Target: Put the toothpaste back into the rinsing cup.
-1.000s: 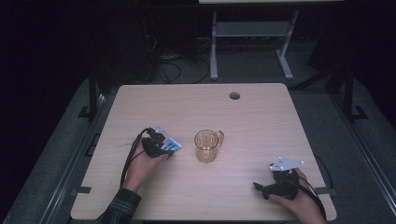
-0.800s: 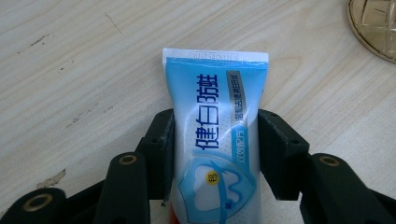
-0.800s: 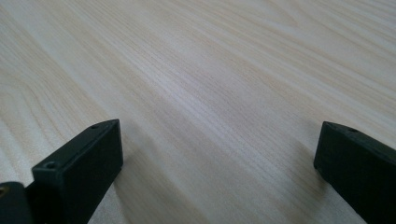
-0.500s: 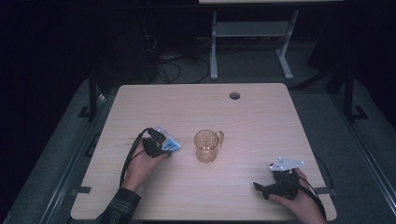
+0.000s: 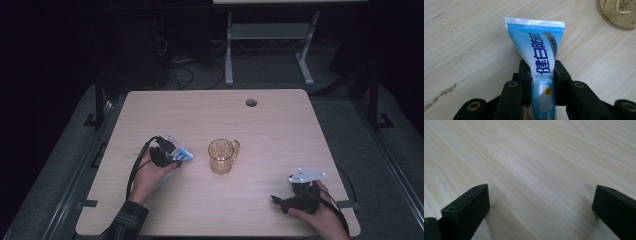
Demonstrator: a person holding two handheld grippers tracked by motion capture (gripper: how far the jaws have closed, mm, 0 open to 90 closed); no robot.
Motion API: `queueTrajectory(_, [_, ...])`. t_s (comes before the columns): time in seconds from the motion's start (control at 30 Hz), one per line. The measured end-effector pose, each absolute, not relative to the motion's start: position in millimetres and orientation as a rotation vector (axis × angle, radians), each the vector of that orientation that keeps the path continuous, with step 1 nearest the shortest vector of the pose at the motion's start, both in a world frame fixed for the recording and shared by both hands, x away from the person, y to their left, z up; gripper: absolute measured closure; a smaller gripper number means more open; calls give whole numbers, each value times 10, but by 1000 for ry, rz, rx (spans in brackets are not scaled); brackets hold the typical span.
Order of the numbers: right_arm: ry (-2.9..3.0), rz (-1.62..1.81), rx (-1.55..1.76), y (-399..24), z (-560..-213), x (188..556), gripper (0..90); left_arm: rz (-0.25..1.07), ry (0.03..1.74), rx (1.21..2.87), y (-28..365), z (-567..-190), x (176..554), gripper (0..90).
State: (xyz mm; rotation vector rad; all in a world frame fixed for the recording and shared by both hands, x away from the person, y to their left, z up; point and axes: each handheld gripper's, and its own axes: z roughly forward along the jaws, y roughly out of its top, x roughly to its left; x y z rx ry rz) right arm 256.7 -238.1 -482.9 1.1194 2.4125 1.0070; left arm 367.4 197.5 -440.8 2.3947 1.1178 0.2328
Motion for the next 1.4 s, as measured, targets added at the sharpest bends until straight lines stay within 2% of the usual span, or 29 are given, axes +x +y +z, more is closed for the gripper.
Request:
queueTrajectory(0.73, [2412, 1008, 1120, -2381, -4828, 2567, 5, 127, 1034, 2189, 2122, -4140, 3567, 737])
queueTrajectory(1.4, [2413, 1008, 1120, -2381, -4829, 2566, 5, 119, 946, 2026, 2256, -3973, 3511, 737])
